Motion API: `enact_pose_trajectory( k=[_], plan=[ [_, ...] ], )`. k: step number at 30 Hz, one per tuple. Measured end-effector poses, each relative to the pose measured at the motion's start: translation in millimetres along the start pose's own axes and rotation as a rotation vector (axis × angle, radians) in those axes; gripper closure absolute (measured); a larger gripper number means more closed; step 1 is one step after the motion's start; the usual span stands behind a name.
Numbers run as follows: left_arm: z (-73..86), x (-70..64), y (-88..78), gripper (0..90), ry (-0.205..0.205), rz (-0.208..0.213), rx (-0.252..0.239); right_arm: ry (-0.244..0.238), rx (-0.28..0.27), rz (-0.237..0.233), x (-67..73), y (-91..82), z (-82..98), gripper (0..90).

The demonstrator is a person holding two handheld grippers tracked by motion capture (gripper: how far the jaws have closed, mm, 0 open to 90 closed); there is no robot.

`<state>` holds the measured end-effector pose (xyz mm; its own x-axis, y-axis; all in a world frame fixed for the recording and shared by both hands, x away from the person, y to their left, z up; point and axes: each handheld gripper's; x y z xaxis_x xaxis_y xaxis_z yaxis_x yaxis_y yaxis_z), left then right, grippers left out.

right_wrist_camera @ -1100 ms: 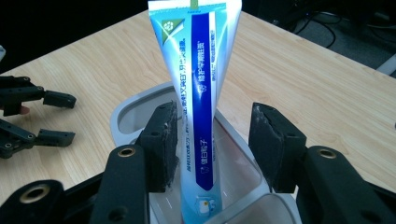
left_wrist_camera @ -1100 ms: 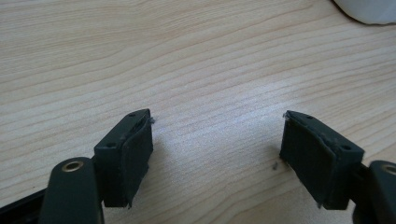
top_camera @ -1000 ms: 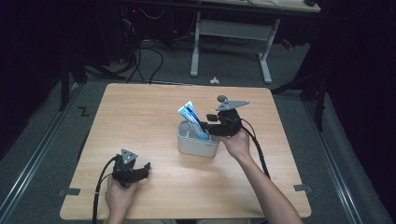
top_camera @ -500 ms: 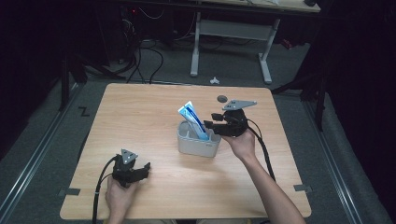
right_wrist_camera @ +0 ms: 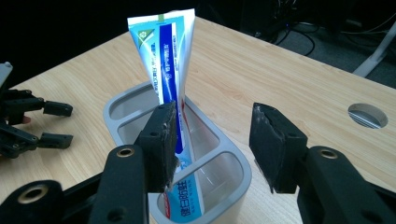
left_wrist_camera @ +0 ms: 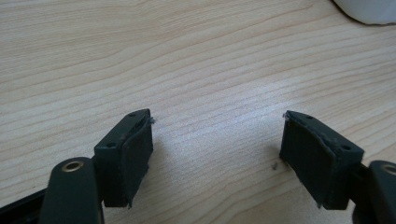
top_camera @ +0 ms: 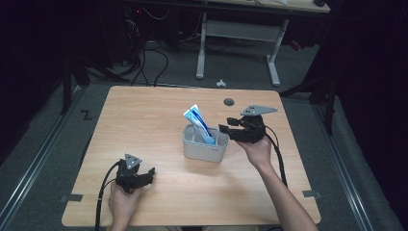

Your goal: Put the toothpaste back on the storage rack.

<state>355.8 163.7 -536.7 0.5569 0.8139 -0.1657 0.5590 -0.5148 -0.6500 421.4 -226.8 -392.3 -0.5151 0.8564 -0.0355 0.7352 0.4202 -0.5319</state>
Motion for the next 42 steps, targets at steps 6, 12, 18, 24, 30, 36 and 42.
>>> enact_pose_trajectory(
  k=[6, 12, 18, 24, 30, 36, 42],
  plan=[
    [0.0, 0.0, 0.0, 25.7, 0.000, 0.000, 0.000, 0.007, -0.010, 0.009, -4.9, -7.6, 3.1, 52.0],
    [0.0, 0.0, 0.0, 25.8, 0.000, 0.000, 0.000, 0.013, -0.016, 0.015, -8.1, -14.2, 6.1, 52.0],
    [0.0, 0.0, 0.0, 25.8, 0.000, 0.000, 0.000, 0.020, -0.026, 0.019, -10.6, -22.1, 9.5, 52.0],
    [0.0, 0.1, 0.0, 25.7, 0.000, 0.000, 0.000, 0.031, -0.047, 0.024, -13.4, -31.7, 12.9, 52.1],
    [0.0, 0.1, 0.0, 25.8, -0.001, 0.001, 0.000, 0.043, -0.061, 0.028, -15.8, -40.4, 17.4, 52.0],
    [0.0, 0.1, 0.0, 25.8, -0.001, 0.001, 0.000, 0.053, -0.072, 0.033, -18.6, -46.6, 21.9, 52.0],
    [-0.1, 0.1, -0.2, 25.9, -0.001, 0.002, 0.001, 0.069, -0.078, 0.043, -22.6, -52.9, 31.1, 52.0]
  ],
)
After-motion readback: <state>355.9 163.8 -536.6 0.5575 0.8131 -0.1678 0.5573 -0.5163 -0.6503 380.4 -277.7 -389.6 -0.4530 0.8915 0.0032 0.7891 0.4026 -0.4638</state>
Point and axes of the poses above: each handheld gripper's, and its own axes: y roughly forward along the jaws, z roughly out of its underside, x roughly to its left, and after that the axes turned 13 degrees about z, right-handed
